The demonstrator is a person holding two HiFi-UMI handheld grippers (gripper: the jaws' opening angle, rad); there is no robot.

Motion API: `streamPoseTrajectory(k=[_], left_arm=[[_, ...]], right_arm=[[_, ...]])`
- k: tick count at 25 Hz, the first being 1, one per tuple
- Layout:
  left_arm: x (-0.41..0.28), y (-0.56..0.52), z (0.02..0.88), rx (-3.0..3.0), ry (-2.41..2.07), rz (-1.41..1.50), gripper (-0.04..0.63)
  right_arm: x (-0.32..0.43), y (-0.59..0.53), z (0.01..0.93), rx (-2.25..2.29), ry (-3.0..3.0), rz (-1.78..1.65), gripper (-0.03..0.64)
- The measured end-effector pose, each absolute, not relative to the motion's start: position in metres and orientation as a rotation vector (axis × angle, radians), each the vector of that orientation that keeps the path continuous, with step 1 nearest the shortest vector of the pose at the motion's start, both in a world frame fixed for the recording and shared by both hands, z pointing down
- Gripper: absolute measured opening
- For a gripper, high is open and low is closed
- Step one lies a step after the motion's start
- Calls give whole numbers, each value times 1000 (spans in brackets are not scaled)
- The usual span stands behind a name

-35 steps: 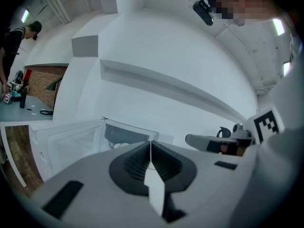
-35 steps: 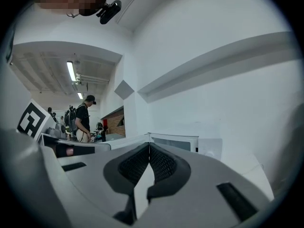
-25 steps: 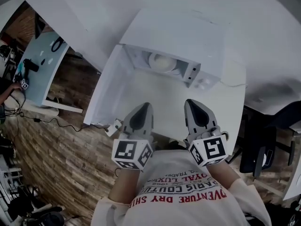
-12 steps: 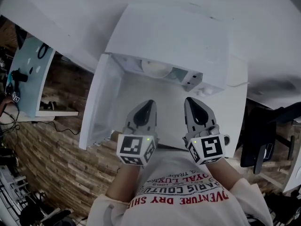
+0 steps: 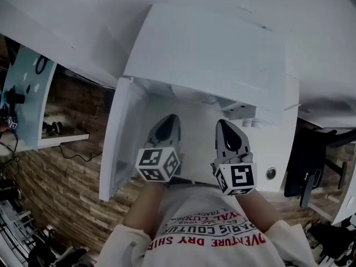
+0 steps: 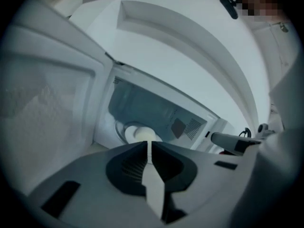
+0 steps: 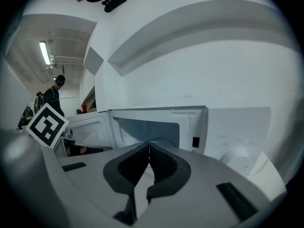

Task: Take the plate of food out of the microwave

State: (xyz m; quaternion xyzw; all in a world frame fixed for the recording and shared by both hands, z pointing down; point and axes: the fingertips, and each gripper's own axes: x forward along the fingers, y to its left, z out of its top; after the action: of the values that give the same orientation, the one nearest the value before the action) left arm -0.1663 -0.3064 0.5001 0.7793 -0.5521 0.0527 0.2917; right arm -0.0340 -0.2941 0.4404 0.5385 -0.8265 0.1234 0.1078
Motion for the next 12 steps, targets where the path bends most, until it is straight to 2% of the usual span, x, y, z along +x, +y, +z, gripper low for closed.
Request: streamPoseTrajectory(k=[2, 5, 8, 12], left_arm=[[-171, -317, 515, 2041, -1442, 127, 16], [-168, -330, 537, 2000, -1377, 117, 87], [-163, -338, 554, 1965, -1328, 111, 102], [-157, -351, 571, 1792, -1221, -66, 151]], right_arm=[[-35, -301, 453, 1601, -2408, 373, 11], [-34, -311, 474, 1621, -2360, 396, 11], [-31, -318, 489, 1651, -2322, 411, 12], [-26, -323, 498, 1687, -2284, 383, 11]])
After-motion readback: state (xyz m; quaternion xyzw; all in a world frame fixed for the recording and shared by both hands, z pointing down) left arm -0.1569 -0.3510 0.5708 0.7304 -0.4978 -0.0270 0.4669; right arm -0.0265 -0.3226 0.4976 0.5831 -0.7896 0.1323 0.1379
